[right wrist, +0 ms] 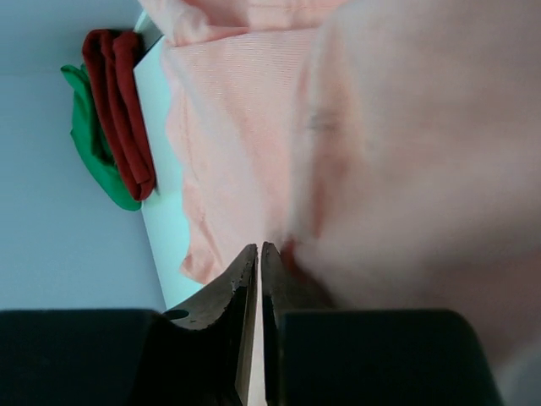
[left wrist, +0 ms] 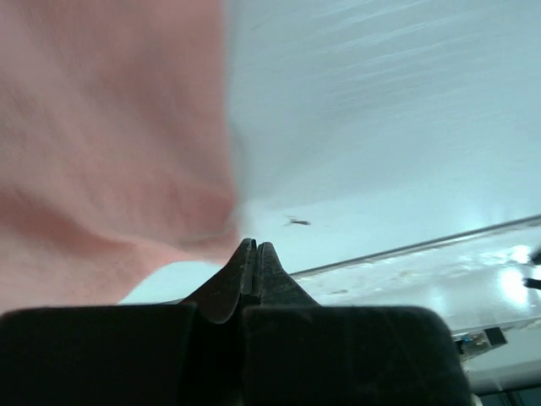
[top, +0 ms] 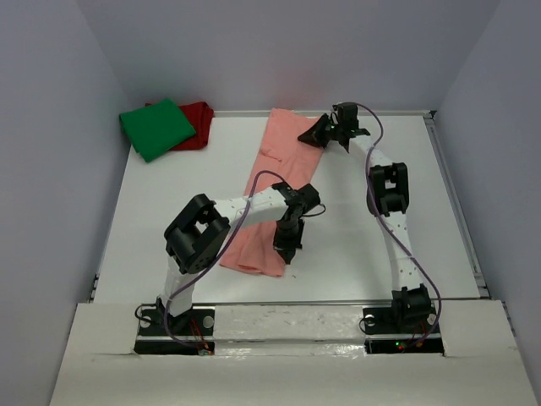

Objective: Fold and stack the t-shirts
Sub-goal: Rotate the tshirt 90 degrees

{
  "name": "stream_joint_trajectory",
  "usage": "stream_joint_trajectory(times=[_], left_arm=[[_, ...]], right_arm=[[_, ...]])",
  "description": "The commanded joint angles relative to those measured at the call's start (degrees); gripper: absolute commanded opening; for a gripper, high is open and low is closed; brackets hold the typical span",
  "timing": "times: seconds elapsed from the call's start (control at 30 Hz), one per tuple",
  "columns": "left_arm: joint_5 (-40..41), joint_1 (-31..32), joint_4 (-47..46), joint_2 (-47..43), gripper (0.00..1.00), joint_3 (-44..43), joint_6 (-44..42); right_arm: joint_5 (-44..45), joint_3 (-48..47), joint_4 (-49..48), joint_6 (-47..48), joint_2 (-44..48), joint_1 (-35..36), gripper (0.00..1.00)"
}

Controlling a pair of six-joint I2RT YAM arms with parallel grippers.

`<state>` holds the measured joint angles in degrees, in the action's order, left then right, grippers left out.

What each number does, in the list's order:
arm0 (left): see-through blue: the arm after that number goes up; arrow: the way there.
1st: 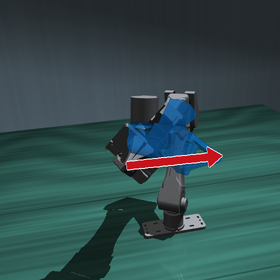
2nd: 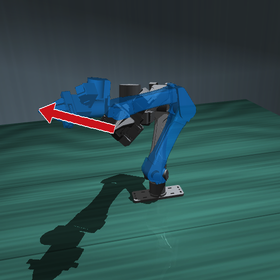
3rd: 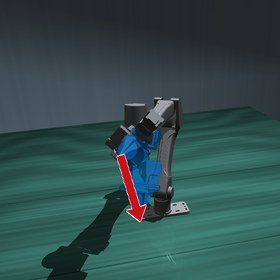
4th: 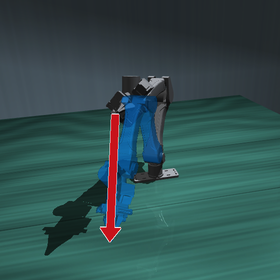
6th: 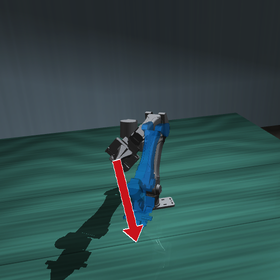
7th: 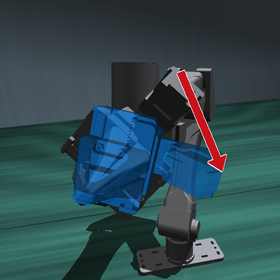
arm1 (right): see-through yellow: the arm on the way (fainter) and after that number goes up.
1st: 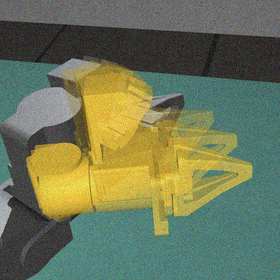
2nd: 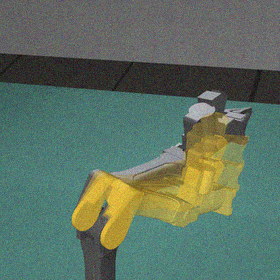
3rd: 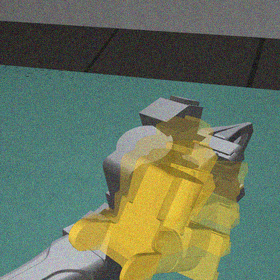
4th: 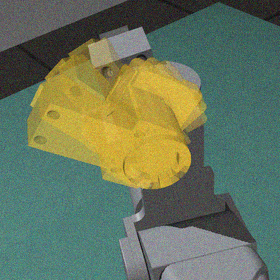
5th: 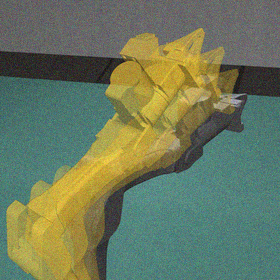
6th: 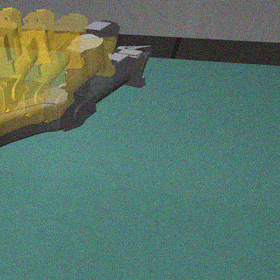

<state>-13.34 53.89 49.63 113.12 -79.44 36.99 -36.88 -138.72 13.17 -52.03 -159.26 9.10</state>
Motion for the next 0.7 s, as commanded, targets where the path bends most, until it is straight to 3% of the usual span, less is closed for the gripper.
stream_joint_trajectory(times=[0.0, 0.03, 0.23, 0.37, 0.5, 0.57, 0.67], left_arm=[[-0.5, -0.1, 1.7, -1.7, 0.0, -7.8, -0.3], [0.8, 0.0, 3.3, -1.2, 0.0, -9.4, -0.4], [9.3, -1.3, 9.6, -4.6, 0.0, -21.2, 0.6], [11.3, -5.1, 10.4, -9.1, 0.02, -22.8, 1.5], [12.3, -12.7, 9.2, -14.8, 0.08, -18.0, 0.0], [12.7, -16.3, 8.1, -18.0, 0.33, -14.1, -2.2], [16.4, -22.2, 5.3, -21.1, 0.54, -10.1, -5.7]], right_arm=[[-2.7, -4.5, -7.0, -2.7, -0.4, -0.1, 0.13], [-3.7, -4.7, -7.9, -3.2, -0.4, -0.1, 0.15], [-7.6, -4.2, -11.5, -2.5, 4.0, -1.3, 0.55], [-9.0, 1.5, -11.5, -0.1, 10.9, -3.5, 0.59], [-10.0, 12.1, -11.1, 2.3, 20.0, -5.2, 0.59], [-9.4, 18.5, -8.2, 6.1, 23.9, -5.8, 0.59], [-6.7, 24.7, -2.3, 11.9, 30.4, -5.8, 0.59]])
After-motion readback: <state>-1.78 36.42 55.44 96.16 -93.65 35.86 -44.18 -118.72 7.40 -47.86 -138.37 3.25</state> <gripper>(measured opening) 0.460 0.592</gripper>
